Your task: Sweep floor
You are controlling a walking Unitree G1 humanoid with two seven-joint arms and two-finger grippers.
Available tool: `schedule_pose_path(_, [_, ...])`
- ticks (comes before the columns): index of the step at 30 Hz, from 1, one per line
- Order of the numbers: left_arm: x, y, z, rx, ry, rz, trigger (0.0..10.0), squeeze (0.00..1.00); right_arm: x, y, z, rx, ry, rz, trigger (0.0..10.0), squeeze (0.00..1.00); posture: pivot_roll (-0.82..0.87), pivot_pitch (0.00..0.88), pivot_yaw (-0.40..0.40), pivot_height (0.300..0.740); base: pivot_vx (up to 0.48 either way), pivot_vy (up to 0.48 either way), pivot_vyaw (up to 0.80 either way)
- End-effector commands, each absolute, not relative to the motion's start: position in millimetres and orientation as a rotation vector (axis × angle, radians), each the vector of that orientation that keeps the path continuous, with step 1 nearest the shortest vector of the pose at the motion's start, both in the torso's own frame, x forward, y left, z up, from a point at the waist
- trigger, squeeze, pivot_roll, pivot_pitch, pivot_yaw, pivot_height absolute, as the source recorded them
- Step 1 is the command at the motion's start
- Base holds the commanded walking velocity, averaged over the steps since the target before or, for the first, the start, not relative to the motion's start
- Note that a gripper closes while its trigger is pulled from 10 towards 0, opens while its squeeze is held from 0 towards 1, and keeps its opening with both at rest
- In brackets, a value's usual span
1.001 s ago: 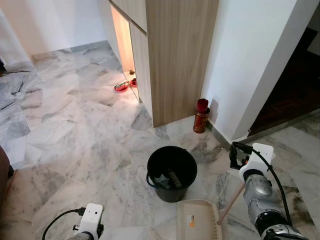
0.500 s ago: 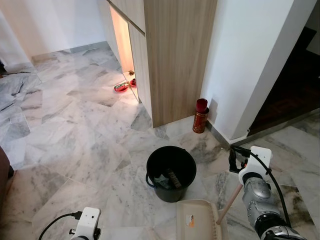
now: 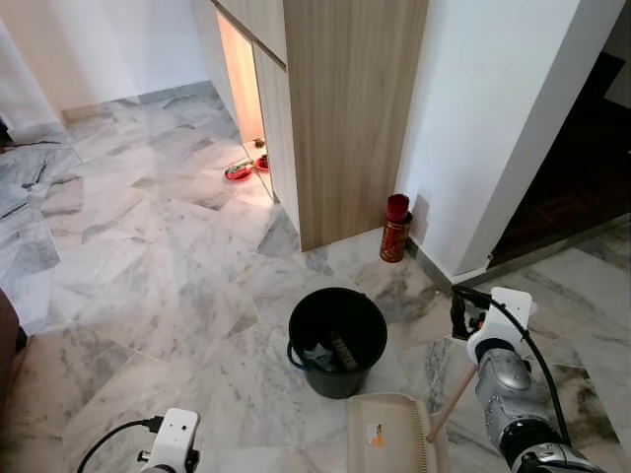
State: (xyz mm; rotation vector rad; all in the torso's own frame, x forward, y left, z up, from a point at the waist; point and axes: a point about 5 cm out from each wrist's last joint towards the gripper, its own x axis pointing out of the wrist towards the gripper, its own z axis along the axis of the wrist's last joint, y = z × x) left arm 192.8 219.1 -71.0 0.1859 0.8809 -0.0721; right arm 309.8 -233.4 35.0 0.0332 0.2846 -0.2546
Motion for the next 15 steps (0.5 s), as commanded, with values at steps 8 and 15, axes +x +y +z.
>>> schedule_pose_path(8, [185.7,215.3,-75.6,0.185,0.903,-0.077,10.0,0.0,311.9,-232.8,37.9,0.042,0.266,-0.243,0.0,0.0,0.06,0.007,0.037,0.74,0.0,0.0,0.0])
schedule_pose_path(15, [184.5,213.9,-76.6,0.181,0.909,-0.079,10.0,0.0,310.3,-233.8,36.4,0.038,0.271,-0.245,0.0,0.0,0.06,0.005,0.033,0.74,0.0,0.0,0.0])
